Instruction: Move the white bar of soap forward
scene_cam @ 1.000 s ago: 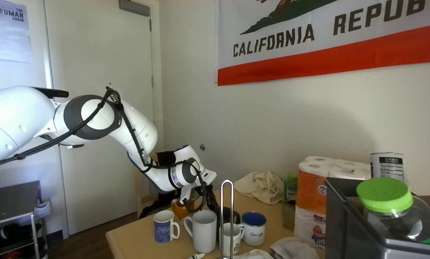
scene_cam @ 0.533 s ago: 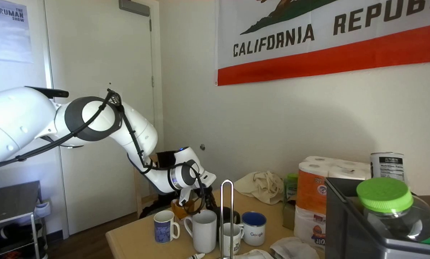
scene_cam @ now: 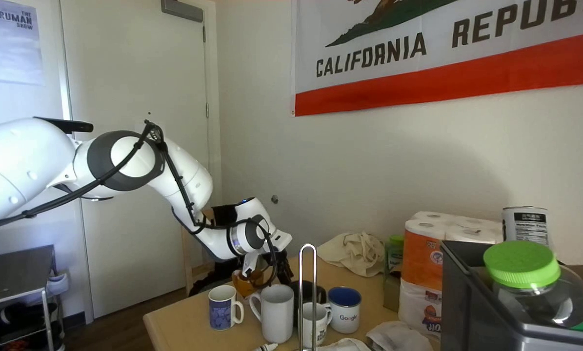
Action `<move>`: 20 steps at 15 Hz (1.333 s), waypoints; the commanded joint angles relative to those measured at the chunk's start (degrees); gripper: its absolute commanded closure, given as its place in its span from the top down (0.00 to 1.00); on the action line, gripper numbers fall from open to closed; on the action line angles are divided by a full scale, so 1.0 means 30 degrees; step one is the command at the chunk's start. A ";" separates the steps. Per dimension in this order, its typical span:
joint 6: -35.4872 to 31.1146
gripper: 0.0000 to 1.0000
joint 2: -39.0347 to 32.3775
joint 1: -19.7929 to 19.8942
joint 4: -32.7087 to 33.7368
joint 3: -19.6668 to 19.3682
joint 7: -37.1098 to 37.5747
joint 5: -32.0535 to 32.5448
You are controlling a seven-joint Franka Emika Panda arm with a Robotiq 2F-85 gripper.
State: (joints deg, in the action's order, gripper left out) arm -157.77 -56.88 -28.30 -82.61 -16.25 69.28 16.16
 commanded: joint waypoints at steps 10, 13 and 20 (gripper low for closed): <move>0.3916 1.00 0.4379 0.0786 -0.0626 0.1566 -0.3424 -0.0175; 0.6352 1.00 0.6329 0.1277 -0.1373 0.2363 -0.5410 -0.0075; 1.0565 1.00 1.0932 0.3049 -0.5524 0.4283 -0.8913 -0.0437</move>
State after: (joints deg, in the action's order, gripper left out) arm -128.50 -31.71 -21.84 -89.96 -6.23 46.81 16.17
